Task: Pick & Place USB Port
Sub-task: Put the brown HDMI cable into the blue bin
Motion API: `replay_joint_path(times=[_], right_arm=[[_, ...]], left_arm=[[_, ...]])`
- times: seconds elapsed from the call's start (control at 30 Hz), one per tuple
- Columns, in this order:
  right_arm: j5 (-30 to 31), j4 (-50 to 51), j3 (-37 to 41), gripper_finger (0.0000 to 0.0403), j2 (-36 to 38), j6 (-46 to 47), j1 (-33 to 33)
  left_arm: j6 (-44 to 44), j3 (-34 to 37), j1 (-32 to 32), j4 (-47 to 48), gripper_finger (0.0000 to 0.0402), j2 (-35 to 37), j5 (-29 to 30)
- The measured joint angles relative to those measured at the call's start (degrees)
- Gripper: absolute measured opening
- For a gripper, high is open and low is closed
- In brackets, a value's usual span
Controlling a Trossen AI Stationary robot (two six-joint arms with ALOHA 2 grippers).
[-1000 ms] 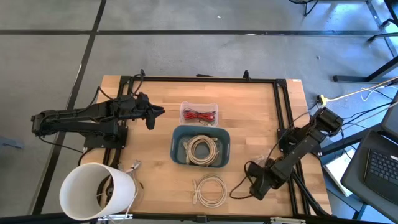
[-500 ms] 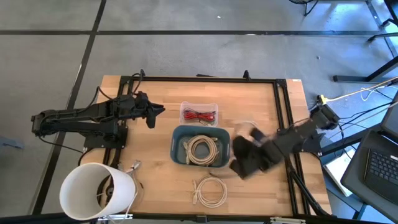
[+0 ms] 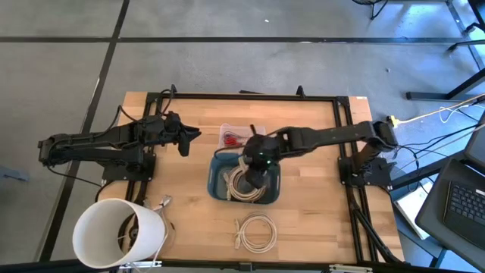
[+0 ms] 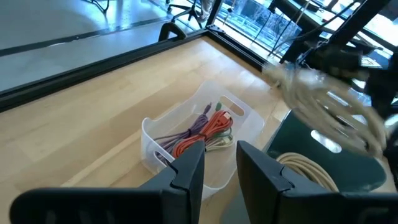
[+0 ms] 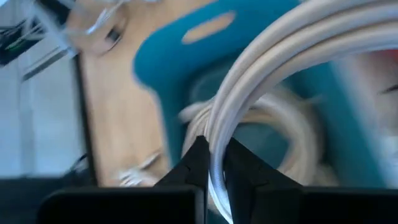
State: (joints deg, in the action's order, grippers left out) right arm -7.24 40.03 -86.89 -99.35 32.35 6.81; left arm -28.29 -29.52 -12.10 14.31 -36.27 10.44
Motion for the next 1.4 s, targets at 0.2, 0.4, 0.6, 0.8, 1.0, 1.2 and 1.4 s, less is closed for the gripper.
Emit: replay_joint_path(times=[0.2, 0.4, 0.6, 0.8, 1.0, 1.2, 1.4], right_arm=[[-9.4, -2.6, 0.0, 0.0026, -3.3, 1.5, 1.4], [-9.9, -3.2, 0.0, 0.0026, -5.5, 3.9, 2.5], [-10.2, -4.3, 0.0, 0.0026, -11.7, 1.8, 2.3], [-11.0, -4.5, -0.1, 0.0026, -16.6, 1.4, 2.1], [-13.2, -5.6, 0.0, 0.0063, -16.2, 2.0, 2.0], [-10.1, -4.7, -4.1, 0.0155, -13.4, 2.9, 2.3], [-7.3, 5.2, -15.2, 0.0175, -13.4, -0.5, 2.9]], left_arm=[[0.1, 0.0, 0.0, 0.0, 0.0086, 0.0, 0.2], [1.0, 0.0, 0.0, 0.0, 0.0086, 0.0, 2.1], [1.0, 0.0, 0.0, 0.0, 0.0086, 0.0, 2.6], [0.6, 0.0, 0.0, 0.0, 0.0086, 0.0, 1.8], [0.5, 0.0, 0.0, 0.0, 0.0086, 0.0, 1.5], [0.5, 0.0, 0.0, 0.0, 0.0086, 0.0, 1.5], [0.5, 0.0, 0.0, 0.0, 0.0086, 0.0, 1.5]])
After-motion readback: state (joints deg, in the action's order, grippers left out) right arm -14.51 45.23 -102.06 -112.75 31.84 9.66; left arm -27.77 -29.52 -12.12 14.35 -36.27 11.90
